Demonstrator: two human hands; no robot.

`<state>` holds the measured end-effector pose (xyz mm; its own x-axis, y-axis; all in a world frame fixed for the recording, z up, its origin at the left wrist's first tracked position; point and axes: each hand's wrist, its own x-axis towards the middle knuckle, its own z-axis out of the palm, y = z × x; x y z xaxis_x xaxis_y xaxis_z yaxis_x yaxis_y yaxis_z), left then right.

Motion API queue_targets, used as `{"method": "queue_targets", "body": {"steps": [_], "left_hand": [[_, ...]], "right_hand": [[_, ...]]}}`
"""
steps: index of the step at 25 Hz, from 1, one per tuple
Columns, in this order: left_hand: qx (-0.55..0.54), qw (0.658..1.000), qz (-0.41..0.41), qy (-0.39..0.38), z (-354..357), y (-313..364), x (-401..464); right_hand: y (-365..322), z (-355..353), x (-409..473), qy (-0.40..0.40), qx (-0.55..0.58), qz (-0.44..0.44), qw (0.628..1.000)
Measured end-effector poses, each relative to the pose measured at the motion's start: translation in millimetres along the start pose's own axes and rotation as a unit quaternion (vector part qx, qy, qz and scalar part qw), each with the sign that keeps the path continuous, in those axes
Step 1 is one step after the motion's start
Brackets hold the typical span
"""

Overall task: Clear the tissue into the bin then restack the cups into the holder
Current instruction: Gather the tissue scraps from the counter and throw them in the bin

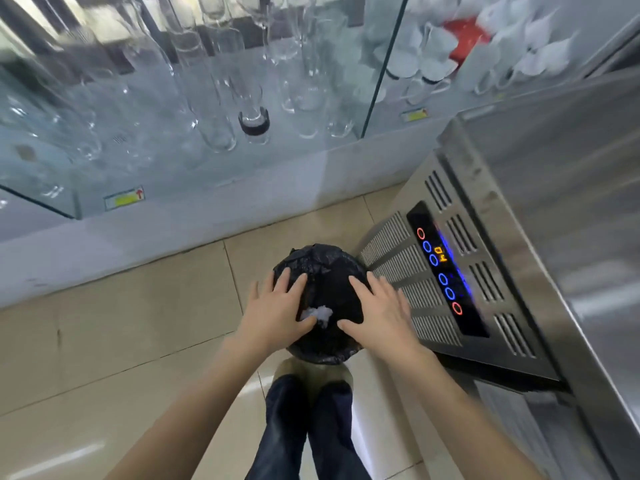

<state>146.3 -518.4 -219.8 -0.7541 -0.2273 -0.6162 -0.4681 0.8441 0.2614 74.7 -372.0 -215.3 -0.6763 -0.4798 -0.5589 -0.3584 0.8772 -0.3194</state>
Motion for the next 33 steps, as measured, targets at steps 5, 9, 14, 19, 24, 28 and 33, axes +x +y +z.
{"method": "queue_targets", "body": {"steps": [5, 9, 14, 19, 24, 28, 33], "left_hand": [[0.015, 0.997, 0.028, 0.066, -71, 22, -59], [0.014, 0.992, 0.064, 0.11, -116, 39, -91], [0.038, 0.98, 0.12, 0.157, -162, 64, -117], [0.06, 0.959, 0.208, 0.181, -191, 110, -132], [0.128, 0.925, 0.307, 0.182, -200, 181, -144], [0.159, 0.894, 0.377, 0.183, -192, 243, -159], [0.171, 0.857, 0.449, 0.185, -164, 325, -182]], "right_hand": [[-25, -68, -57, 0.056, -0.02, -0.022, 0.998], [-39, -115, -89, 0.106, -0.01, -0.024, 0.994], [-44, -158, -128, 0.184, -0.007, -0.001, 0.983], [-23, -191, -178, 0.278, 0.027, 0.053, 0.959], [24, -206, -235, 0.348, 0.046, 0.142, 0.926], [66, -207, -281, 0.382, 0.071, 0.203, 0.899], [129, -201, -336, 0.41, 0.097, 0.265, 0.868]]}}
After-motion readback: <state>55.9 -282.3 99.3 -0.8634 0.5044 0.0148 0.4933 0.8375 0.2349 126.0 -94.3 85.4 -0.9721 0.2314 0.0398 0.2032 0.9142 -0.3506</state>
